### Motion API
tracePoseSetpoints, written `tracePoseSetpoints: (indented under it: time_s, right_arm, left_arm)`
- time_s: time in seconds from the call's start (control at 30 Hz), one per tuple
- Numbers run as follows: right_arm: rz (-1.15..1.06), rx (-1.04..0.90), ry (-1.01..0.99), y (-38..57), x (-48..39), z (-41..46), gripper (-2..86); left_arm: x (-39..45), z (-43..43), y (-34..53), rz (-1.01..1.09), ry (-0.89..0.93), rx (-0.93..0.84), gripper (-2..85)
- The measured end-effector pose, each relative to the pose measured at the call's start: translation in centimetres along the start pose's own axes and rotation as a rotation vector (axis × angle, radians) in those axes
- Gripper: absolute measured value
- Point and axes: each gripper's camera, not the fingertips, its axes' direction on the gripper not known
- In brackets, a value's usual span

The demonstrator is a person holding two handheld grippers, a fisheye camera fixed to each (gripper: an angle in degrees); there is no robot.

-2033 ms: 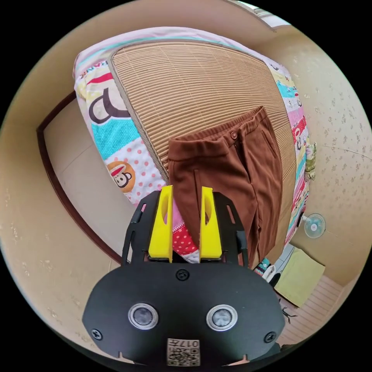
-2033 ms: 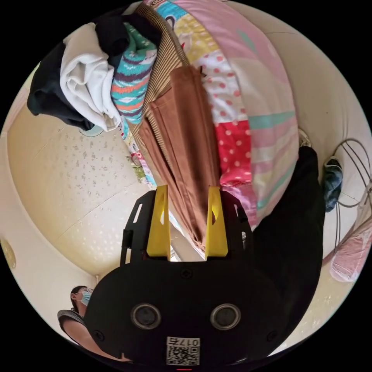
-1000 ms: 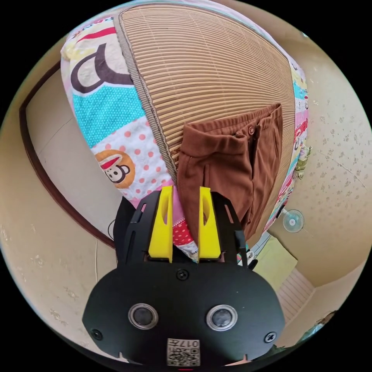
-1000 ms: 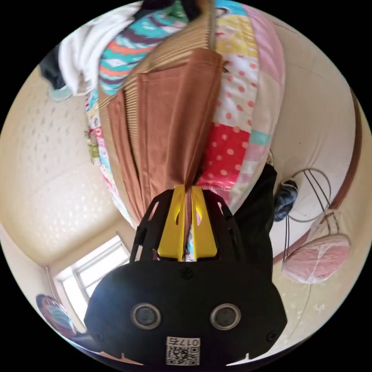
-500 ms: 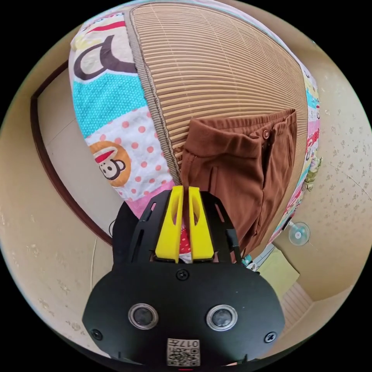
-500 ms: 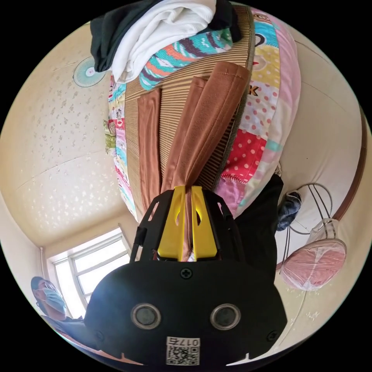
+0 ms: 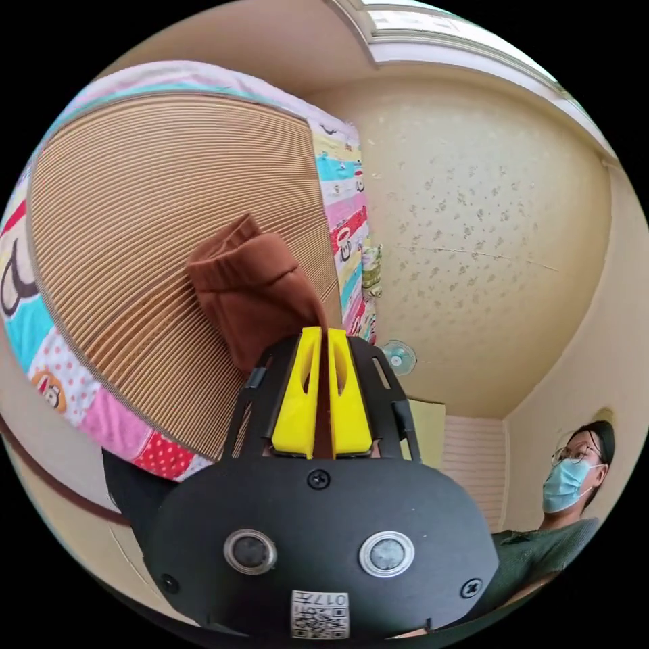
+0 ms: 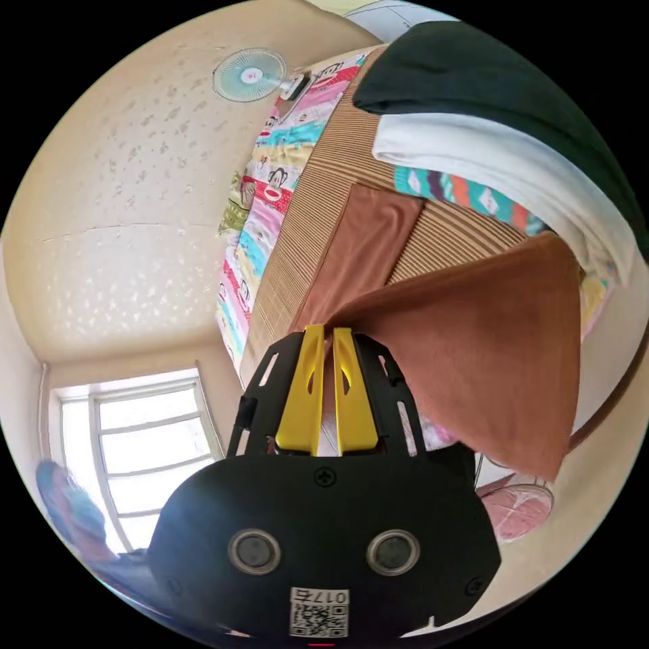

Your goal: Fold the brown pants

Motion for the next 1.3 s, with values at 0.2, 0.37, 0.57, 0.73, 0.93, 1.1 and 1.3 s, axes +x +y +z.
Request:
tracePoseSetpoints:
  time_s: [0.2,0.37,0.57,0.73,0.93,1.1,1.3]
  right_arm:
    - [-0.197,0.017,0.17,-13.6,-11.5,9.7,6.3]
    - [-0.507,-0.18,0.247,-14.4,-19.4,18.9,4.6]
    - [-0.669,-0.604,0.72,-8.7,-15.0,32.6,1.3]
    - [-0.641,-0.608,0.875,-2.6,-8.5,33.5,1.0]
    - [-0.409,-0.796,0.674,2.6,-4.2,30.6,1.3]
    - [-0.005,-0.562,0.19,1.7,2.2,22.8,4.0]
    - [0.264,-0.14,-0.164,0.0,8.3,16.1,13.4]
  left_arm:
    - [4.9,14.2,-8.2,0.044,-0.094,0.109,4.0]
    - [6.3,23.9,-6.7,0.118,-0.276,-0.018,6.4]
    - [3.3,35.4,0.5,0.511,-0.831,-0.508,2.4]
    - [-0.7,34.5,5.4,0.732,-0.983,-0.654,-0.7]
    - [-3.1,28.5,6.5,0.623,-1.119,-0.649,-0.7]
    - [-3.5,22.3,4.0,0.319,-0.892,-0.463,3.8]
    - [-7.9,14.2,4.8,-0.388,-0.405,0.067,12.0]
